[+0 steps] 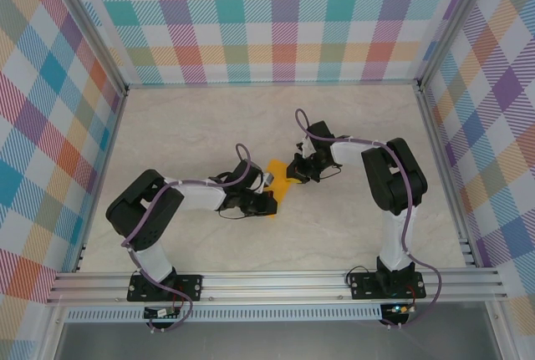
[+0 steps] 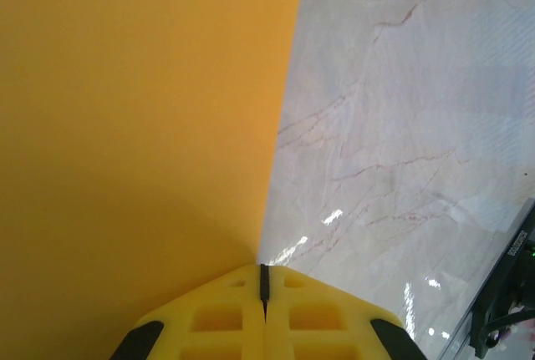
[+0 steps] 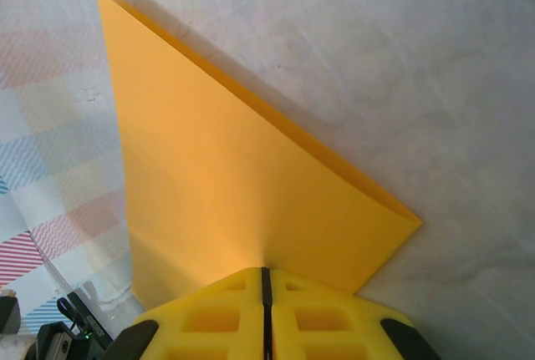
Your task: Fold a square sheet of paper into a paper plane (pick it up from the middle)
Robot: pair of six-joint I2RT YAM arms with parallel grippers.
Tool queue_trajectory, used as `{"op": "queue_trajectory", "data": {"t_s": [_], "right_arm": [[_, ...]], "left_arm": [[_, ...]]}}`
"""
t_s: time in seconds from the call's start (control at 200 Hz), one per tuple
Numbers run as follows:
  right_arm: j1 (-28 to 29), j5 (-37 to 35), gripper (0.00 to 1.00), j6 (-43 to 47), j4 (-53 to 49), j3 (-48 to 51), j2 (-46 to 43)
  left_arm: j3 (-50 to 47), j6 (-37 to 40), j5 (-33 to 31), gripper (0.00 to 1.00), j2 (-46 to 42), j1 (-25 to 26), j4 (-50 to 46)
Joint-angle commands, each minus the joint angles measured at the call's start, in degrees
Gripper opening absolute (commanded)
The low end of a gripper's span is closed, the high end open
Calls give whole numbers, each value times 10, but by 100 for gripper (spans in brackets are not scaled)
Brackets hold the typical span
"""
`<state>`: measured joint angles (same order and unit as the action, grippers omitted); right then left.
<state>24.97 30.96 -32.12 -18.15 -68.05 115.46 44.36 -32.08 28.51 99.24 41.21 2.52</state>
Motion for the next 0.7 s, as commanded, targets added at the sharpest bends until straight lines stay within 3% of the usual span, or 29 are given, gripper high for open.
{"op": "queue_trajectory", "data": {"t_s": [0.0,0.345,0.525,0.695], "right_arm": [[1,-72,8,2,-30,11,46],[1,-67,8,2,-31,9,44],[5,-53,9,6,-42,-16,15],[20,-49,16,-10,-49,-38,-33]], "left_arm": [[-24,13,22,3,-6,17,-81],[-26,22,-11,2,-19,23,-129],[6,10,-8,4,-82,23,-149],[53,-2,-89,12,-141,16,-211]]}}
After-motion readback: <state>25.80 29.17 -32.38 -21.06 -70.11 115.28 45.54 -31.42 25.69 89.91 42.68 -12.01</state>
